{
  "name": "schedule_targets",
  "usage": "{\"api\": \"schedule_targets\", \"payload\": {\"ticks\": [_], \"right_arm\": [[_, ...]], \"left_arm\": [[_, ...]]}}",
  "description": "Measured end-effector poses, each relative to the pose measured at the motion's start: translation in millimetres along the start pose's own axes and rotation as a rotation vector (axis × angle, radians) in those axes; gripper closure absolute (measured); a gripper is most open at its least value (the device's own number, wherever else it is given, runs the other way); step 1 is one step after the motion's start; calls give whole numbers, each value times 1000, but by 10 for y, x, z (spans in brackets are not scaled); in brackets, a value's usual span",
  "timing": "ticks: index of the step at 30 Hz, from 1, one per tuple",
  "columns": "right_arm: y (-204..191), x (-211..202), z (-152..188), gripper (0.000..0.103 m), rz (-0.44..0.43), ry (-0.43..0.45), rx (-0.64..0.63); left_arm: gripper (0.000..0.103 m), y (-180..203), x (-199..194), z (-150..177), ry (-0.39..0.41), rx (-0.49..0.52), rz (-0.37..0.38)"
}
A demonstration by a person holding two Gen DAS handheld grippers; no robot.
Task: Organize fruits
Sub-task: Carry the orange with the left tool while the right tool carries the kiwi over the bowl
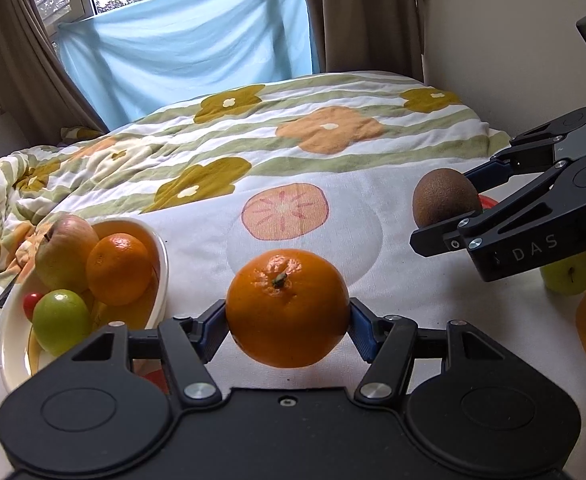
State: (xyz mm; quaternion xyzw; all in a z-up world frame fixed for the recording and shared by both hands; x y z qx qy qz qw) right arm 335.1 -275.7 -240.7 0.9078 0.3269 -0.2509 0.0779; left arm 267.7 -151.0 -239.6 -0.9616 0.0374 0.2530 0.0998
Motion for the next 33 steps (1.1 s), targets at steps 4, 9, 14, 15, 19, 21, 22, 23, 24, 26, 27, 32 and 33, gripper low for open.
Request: {"api": "schedule_targets", "payload": {"ticks": [4,9,14,15,19,21,22,23,24,26,27,32,33], "right_arm": [[-68,-107,-107,24,7,14,-8],[-202,-288,-280,24,12,36,-17],[-357,-433,-471,24,10,54,-8],[-398,-457,-511,24,8,58,-5],[-579,-523,-672,24,-2,76,-7],[-702,-529,-771,24,-9,86,-9],[-753,-524,-812,24,-12,90,-9],[-819,-509,-863,24,-14,94,-7],[-873,-491,-902,24,-17,96,-3],[-1006,-436,-979,24,-26,99,2],[-1070,-408,-1010,24,-28,99,2],[-1365,-198,-1128,24,-33,92,17],[-1413,-156,-1148,24,-32,90,21]], "left_arm": [[36,-45,-176,-113,34,-24,-3],[37,-172,-426,-257,65,-39,-25],[37,-399,-672,-388,89,-43,-62],[37,-462,-723,-414,95,-40,-73],[37,-705,-890,-490,112,-39,-107],[37,-839,-965,-510,119,-34,-122],[37,-907,-993,-516,120,-31,-127],[37,-973,-1018,-514,119,-28,-131],[36,-1050,-1038,-510,117,-28,-136],[36,-1186,-1061,-492,112,-27,-139],[37,-1268,-1064,-476,108,-25,-140],[37,-1614,-1044,-378,87,-15,-135],[37,-1674,-1029,-359,82,-14,-133]]}}
Point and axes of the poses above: each gripper's, at about its wrist camera, not at the fingertips, and x roughly the way its jaws point, y to its right, z to its underside, the point moved 10 cm from there along x, roughly the way its jaws point, and after that the axes turned 14 degrees about y, right-handed, at the moved point
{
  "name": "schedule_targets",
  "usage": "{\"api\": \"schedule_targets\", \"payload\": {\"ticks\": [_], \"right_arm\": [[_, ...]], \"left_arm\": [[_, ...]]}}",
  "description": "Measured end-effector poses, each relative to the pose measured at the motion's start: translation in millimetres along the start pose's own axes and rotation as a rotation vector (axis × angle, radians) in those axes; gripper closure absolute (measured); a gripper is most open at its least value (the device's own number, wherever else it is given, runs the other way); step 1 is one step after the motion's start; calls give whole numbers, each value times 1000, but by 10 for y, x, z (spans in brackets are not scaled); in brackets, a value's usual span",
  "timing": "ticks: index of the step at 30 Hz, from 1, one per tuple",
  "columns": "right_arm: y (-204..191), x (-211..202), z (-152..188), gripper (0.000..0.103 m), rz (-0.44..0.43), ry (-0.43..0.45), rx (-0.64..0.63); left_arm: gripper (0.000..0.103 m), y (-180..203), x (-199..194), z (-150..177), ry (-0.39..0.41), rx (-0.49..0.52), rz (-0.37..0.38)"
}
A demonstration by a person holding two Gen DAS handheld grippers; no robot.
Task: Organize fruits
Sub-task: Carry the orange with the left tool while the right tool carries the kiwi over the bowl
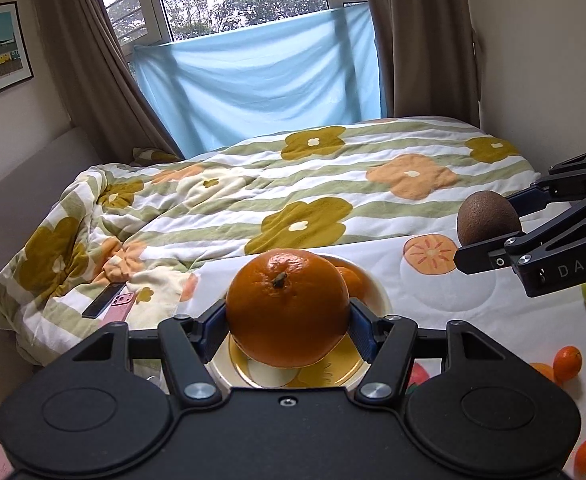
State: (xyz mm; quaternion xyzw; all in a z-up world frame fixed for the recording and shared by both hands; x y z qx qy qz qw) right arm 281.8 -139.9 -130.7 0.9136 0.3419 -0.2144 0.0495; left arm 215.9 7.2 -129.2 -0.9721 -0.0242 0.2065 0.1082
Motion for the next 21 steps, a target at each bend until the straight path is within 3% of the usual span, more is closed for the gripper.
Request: {"api": "schedule_targets", "payload": {"ticks": [10,21], "right_arm": [[-349,367,-40,24,41,-31,38],[-493,755,95,24,117,-84,80]], "left_arm": [[36,-471,332,230,-37,40,70],[36,-632,832,616,-113,49,170]]}}
Point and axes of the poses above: each gripper's, at about its wrist camera, not at the fingertips, and x roughly the way its jaws point, y to its right, z to its underside, the point moved 10 cm from there along x, roughly the way its jaws point, and after that the axes turned 14 degrees about y, right-handed, at the moved point
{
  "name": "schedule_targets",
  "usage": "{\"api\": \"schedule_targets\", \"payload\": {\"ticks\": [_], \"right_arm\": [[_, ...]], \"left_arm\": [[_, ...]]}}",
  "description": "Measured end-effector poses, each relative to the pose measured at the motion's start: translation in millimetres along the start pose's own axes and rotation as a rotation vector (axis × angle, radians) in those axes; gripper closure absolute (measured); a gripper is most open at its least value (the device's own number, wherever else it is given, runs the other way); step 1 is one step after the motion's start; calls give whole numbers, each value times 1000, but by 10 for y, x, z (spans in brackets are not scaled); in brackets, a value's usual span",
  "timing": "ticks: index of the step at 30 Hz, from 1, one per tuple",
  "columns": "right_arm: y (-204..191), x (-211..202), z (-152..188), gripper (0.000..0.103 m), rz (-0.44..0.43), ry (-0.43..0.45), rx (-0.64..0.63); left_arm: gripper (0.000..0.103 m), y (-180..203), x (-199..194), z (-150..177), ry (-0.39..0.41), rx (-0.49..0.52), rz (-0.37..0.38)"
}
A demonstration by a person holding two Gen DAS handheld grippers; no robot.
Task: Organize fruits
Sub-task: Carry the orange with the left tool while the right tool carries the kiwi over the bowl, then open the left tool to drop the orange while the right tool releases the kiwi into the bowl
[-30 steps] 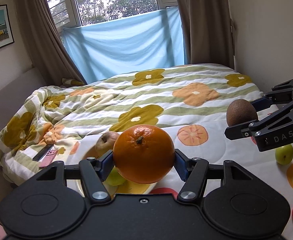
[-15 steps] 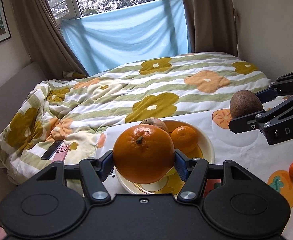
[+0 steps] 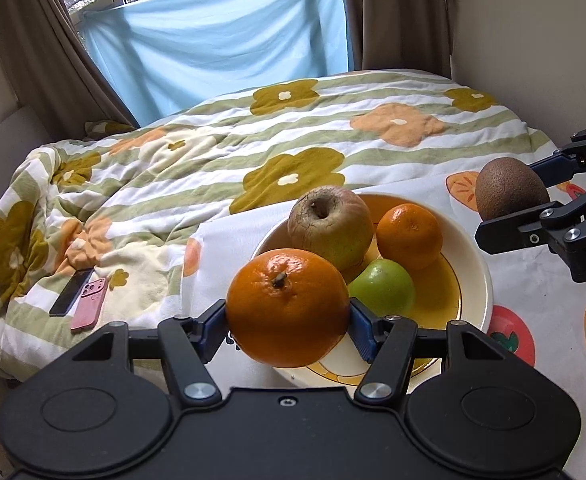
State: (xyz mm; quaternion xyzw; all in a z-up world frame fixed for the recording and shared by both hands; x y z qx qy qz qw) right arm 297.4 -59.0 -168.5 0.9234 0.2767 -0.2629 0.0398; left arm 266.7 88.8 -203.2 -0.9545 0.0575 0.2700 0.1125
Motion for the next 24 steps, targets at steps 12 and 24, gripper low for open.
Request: {"api": "schedule_targets", "payload": {"ticks": [12,24], "right_arm": [[-39,111,82,24,38,-26,14],[-41,54,180,24,35,-55,-30]], "left_arm": [[36,87,237,158,-47,46,64],[6,75,-19,4,32,58,73]]}}
Point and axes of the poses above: each gripper's, at about its wrist camera, not at the fingertips, and x roughly the way its jaws point, y to its right, z to its underside, the point moved 10 cm from there along x, roughly the way its jaws point, and after that the axes turned 14 degrees about y, right-handed, at the moved point
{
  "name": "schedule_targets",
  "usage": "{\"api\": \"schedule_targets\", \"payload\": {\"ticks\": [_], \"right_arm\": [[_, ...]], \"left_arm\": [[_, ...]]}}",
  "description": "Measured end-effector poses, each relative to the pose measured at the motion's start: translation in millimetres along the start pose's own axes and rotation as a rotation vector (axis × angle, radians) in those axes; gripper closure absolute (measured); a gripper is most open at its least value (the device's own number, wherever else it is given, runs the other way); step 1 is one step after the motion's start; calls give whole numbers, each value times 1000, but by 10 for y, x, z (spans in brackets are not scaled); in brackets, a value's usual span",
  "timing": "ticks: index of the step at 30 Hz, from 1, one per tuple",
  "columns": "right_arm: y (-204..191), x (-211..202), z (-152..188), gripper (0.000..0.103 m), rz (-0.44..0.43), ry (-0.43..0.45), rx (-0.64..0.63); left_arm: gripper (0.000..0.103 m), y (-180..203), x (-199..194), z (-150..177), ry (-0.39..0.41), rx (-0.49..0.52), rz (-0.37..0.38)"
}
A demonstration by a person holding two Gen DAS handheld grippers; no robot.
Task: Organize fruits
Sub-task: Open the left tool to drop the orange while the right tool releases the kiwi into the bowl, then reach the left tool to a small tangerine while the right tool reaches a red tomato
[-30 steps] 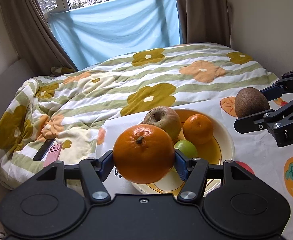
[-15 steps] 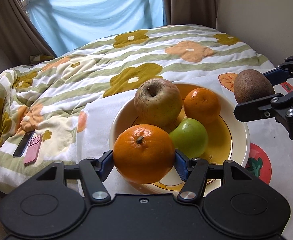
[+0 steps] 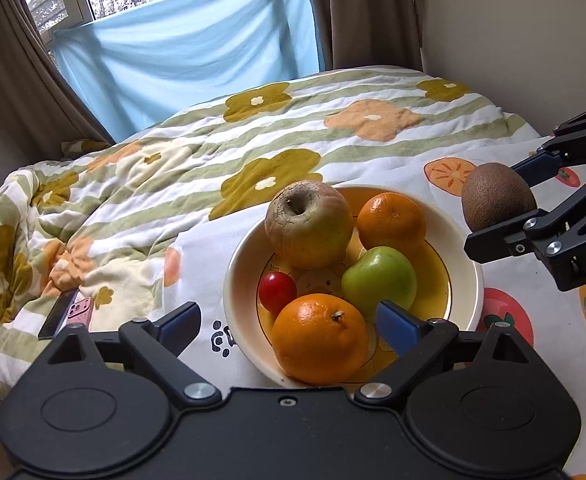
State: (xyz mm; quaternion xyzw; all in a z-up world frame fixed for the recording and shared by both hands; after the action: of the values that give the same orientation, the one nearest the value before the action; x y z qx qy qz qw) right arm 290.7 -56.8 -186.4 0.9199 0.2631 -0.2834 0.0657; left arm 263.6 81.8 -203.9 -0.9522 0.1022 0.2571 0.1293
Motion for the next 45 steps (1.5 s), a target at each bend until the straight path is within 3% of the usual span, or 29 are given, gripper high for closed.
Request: {"api": "schedule_targets", "payload": {"ticks": [15,25,26,29,31,37,45], "right_arm": [[-159,347,216,24,-120,-39,-123],[-210,515,313,23,-121,-55,-140],[-221,510,319,21,-121,-54,-140],[-211,477,258,0,-90,-12,-151],[-194,417,204,0,-75,25,-149],[-131,317,147,0,-62,28,-110],[-119,-100,-16,0,-35,76,-57]], "left_arm": [[6,90,-184,161,-19,-29,0],[6,115,-189,202,-26,-48,9],[6,120,-188,204,-27,-47,9],[6,129,-200,212,-29,-43,6],[6,128,-218,206,-29,-49,7],[6,165,-285,164,-22,-52,10],[6,272,-439,11,9,-44,27]]}}
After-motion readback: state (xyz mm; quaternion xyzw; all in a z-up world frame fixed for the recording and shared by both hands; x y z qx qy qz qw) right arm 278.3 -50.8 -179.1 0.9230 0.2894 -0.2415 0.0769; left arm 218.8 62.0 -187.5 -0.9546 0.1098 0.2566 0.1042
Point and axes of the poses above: each gripper's, at about its wrist camera, not at the fingertips, and x roughly the way its jaws point, y to its right, z to its underside, the point moved 10 cm from there along x, roughly the way its jaws point, and after that the axes turned 14 degrees about y, right-handed, at the moved point
